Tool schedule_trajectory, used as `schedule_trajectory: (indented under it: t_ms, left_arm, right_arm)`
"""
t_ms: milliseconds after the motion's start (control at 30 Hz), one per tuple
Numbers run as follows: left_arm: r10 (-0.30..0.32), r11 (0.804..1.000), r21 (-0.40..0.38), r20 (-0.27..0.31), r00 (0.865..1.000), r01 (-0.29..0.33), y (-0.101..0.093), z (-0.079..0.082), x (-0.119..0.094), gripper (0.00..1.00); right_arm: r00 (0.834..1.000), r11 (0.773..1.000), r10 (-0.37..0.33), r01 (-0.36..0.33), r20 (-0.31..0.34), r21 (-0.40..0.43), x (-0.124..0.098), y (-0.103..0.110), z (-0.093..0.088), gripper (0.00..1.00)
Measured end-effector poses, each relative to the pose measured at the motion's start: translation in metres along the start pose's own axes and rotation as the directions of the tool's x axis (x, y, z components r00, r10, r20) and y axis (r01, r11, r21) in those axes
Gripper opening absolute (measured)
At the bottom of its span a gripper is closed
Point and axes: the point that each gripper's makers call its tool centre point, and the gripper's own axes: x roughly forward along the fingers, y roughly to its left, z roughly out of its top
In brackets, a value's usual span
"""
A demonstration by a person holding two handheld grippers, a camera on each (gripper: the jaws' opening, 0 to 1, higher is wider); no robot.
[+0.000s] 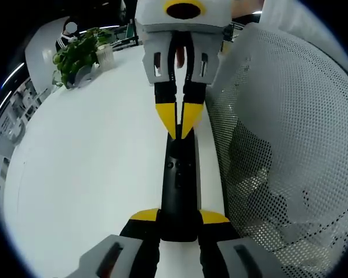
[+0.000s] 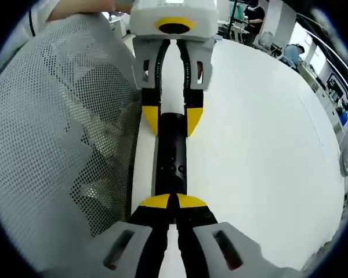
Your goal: Press the specified remote control buttons in sequence, fully releasing each button before pressing the next.
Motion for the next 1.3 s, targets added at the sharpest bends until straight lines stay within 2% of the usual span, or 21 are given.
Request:
schedule_trajectory:
  t_ms: [67,100,167,367,533,633,833,967,1167,1300]
  left_arm:
    - [0.000,1.000,0.000,-0.001,1.000,0.000,0.0000,0.0001,0.0000,0.24]
    - [0.001,1.000,0.001,-0.001,1.000,-0.001,0.0000,0.0001,0.0000,0.24]
    - [0.001,1.000,0.000,0.000,1.000,-0.001,0.0000,0.0002,0.0001,0.24]
    - [0.000,1.000,0.003,-0.002,1.000,0.000,-0.0002,0.0004,-0.0001,0.24]
    - [-0.001,1.000,0.004,-0.001,1.000,0.001,-0.0002,0.0004,0.0000,0.24]
    - [-0.002,1.000,0.005,-0.002,1.000,0.002,-0.0003,0.0003,0.0001,0.24]
    - [-0.003,1.000,0.003,-0.001,1.000,0.003,-0.0004,0.0004,-0.0001,0.24]
    - [-0.002,1.000,0.004,-0.002,1.000,0.002,-0.0007,0.0006,-0.0005,0.24]
    - [-0.002,1.000,0.004,-0.001,1.000,0.002,-0.0006,0.0004,-0.0006,0.24]
    - [-0.003,1.000,0.002,-0.001,1.000,0.003,-0.0006,0.0004,-0.0006,0.24]
  right_arm:
    - [0.999,0.999,-0.005,0.002,-0.052,-0.054,0.0038,0.0015,-0.0063,0.00]
    - [0.999,0.996,-0.019,0.016,-0.034,-0.086,0.0022,0.0002,-0.0019,0.00]
    - [0.997,0.993,-0.038,0.030,-0.063,-0.115,0.0007,0.0023,-0.0058,0.00]
    - [0.995,0.991,-0.054,0.043,-0.085,-0.127,0.0011,0.0026,-0.0076,0.00]
    - [0.993,0.996,-0.044,0.036,-0.112,-0.077,0.0022,0.0011,-0.0077,0.00]
    - [0.993,1.000,-0.020,0.020,-0.119,0.000,0.0022,0.0003,-0.0081,0.00]
    - [0.992,1.000,-0.010,0.011,-0.123,0.005,0.0023,0.0014,-0.0084,0.00]
    - [0.994,0.999,-0.036,0.034,-0.102,-0.023,0.0016,0.0028,-0.0091,0.00]
    - [0.997,0.999,-0.048,0.048,-0.064,0.000,0.0007,0.0009,-0.0086,0.00]
    - [0.999,0.997,-0.018,0.022,-0.040,0.080,0.0003,0.0010,-0.0069,0.03]
